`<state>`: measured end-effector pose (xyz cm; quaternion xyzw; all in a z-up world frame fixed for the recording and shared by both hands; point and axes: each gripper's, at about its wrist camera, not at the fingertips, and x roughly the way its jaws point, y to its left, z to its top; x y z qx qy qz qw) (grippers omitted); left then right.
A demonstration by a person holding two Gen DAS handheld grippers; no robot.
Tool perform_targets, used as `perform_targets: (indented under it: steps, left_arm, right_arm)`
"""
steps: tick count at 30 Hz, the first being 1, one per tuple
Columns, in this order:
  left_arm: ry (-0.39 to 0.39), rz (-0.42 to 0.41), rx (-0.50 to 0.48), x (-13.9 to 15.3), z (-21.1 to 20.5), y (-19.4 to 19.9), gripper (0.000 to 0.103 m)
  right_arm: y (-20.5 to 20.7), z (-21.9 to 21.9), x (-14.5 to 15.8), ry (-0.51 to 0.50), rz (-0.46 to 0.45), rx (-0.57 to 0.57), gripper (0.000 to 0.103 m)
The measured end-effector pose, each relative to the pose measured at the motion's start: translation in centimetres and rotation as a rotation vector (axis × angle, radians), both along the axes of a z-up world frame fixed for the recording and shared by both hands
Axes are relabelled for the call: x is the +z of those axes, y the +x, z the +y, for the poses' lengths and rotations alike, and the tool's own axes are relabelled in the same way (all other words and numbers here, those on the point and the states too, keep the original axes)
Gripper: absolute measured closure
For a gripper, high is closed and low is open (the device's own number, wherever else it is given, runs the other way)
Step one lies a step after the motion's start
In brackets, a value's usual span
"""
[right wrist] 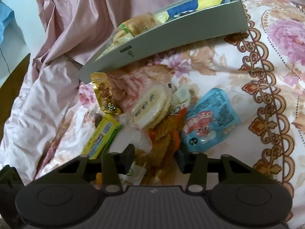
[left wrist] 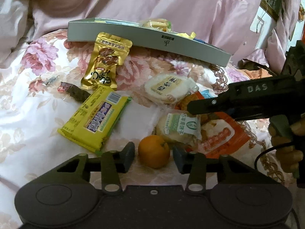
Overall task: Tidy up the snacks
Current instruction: 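Grasp the mandarin orange with the left tool while the right tool grasps the red snack pack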
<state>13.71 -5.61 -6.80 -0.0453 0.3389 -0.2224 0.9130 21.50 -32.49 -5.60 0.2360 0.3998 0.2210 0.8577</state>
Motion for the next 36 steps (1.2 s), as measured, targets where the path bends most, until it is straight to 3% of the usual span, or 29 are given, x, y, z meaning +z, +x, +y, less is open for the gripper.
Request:
perform_targets:
  steps: [6, 15, 23, 28, 36]
  left_arm:
    - [0.006, -0.006, 0.017, -0.1, 0.1, -0.1, 0.064]
    - [0.015, -0.015, 0.019, -0.2, 0.0, -0.3, 0.064]
    - [0.020, -0.026, 0.025, -0.1, 0.1, -0.5, 0.066]
    - [0.022, -0.037, 0.033, 0.0, 0.0, -0.7, 0.067]
    - [-0.006, -0.078, 0.113, 0.6, 0.3, -1.1, 0.067]
  right_arm:
    - [-0.2, -0.1, 0.3, 0.044, -0.027, 0.004, 0.058]
    - [1.8, -0.4, -1.7, 0.178, 0.054, -0.012, 0.057]
    - [2.2, -0.2, -2.2, 0.223, 0.085, -0.031, 0.072]
    - [1.6, 0.2, -1.5, 0.160, 0.042, -0.039, 0.087]
    - [0.6, 0.1, 0.0, 0.094, -0.026, -0.063, 0.088]
